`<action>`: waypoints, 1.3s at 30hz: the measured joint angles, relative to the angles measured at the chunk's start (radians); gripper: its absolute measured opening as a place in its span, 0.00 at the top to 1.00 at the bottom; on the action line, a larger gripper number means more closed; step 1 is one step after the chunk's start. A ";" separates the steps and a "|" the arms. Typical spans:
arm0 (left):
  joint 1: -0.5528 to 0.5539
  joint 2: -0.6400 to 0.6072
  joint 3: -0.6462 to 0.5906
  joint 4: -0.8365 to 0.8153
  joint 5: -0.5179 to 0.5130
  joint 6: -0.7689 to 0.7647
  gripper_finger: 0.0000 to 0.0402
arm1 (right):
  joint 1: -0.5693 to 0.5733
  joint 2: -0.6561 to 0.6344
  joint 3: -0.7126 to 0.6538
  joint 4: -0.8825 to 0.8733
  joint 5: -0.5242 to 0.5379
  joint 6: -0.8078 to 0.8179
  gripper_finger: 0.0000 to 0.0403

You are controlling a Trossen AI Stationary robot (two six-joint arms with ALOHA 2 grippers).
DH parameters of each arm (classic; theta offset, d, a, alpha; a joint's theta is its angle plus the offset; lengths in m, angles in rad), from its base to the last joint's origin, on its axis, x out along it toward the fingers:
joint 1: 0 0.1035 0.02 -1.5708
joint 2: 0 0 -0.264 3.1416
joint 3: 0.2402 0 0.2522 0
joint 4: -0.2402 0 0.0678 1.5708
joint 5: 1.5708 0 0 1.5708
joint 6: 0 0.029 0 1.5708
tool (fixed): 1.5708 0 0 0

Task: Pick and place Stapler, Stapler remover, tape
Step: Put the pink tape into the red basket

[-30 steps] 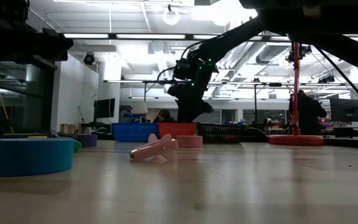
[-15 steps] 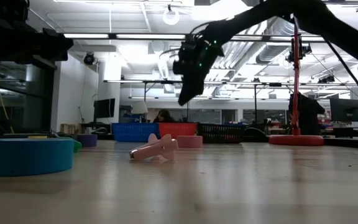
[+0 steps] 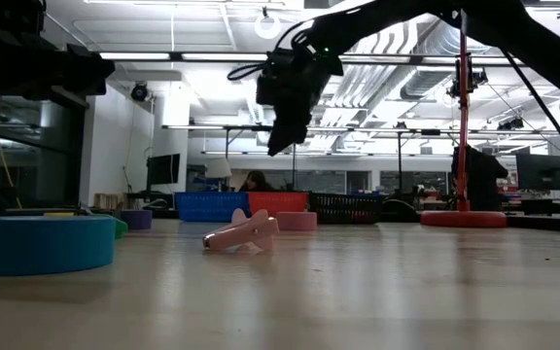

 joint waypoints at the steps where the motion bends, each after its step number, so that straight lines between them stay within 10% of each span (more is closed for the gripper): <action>1: 0.000 0.000 0.000 0.000 0.000 0.000 0.38 | 0.007 0.000 0.000 -0.001 0.025 0.051 0.68; 10: 0.000 0.000 0.000 0.000 0.000 0.000 0.38 | 0.114 0.000 -0.012 -0.132 0.430 0.510 0.68; 21: 0.000 0.000 0.000 0.000 0.000 0.000 0.38 | 0.177 0.000 -0.162 -0.102 0.376 0.773 0.68; 39: 0.000 0.000 0.000 0.000 0.000 0.000 0.38 | 0.252 0.000 -0.220 -0.054 0.324 0.321 0.68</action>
